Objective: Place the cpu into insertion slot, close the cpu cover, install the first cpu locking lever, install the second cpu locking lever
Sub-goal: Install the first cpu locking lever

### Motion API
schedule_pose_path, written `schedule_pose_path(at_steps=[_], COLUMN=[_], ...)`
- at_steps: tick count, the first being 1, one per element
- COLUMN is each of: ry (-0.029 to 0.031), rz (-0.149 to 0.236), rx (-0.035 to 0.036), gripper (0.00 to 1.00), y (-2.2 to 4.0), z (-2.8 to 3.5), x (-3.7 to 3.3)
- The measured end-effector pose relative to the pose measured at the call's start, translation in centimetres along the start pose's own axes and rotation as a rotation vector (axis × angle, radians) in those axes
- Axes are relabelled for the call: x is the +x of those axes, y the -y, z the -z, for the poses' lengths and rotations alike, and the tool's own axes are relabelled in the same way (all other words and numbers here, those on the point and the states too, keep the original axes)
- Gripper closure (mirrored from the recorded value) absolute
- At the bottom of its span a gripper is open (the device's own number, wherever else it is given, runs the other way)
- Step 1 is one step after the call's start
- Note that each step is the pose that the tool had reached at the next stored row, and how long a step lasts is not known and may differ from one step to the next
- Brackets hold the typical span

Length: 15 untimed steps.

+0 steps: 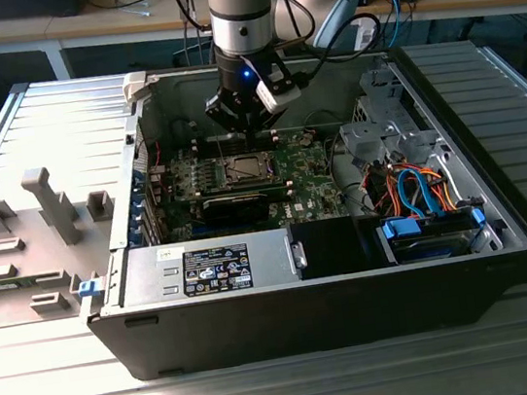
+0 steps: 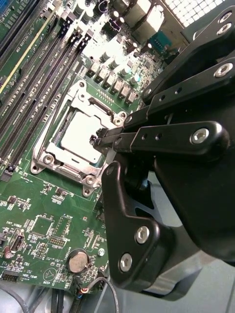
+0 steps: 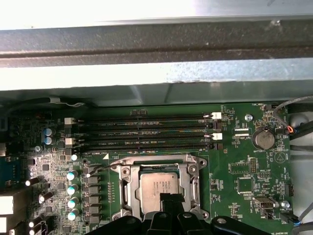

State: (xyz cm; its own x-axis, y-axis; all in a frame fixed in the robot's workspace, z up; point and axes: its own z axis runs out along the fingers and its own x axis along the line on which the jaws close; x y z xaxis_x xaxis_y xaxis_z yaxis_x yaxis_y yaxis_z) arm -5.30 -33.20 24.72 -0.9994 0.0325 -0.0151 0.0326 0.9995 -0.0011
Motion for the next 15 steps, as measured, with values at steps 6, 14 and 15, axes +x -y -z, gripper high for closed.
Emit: schedule_pose_path(at_steps=[6, 14, 15], ry=[0.0, 0.0, 0.0], rz=[0.0, 0.0, 0.0], rx=[-0.0001, 0.0001, 0.0001], gripper=[0.89, 0.89, 0.89], y=[0.0, 0.0, 0.0], z=[0.11, 0.23, 0.25], x=[0.0, 0.0, 0.0])
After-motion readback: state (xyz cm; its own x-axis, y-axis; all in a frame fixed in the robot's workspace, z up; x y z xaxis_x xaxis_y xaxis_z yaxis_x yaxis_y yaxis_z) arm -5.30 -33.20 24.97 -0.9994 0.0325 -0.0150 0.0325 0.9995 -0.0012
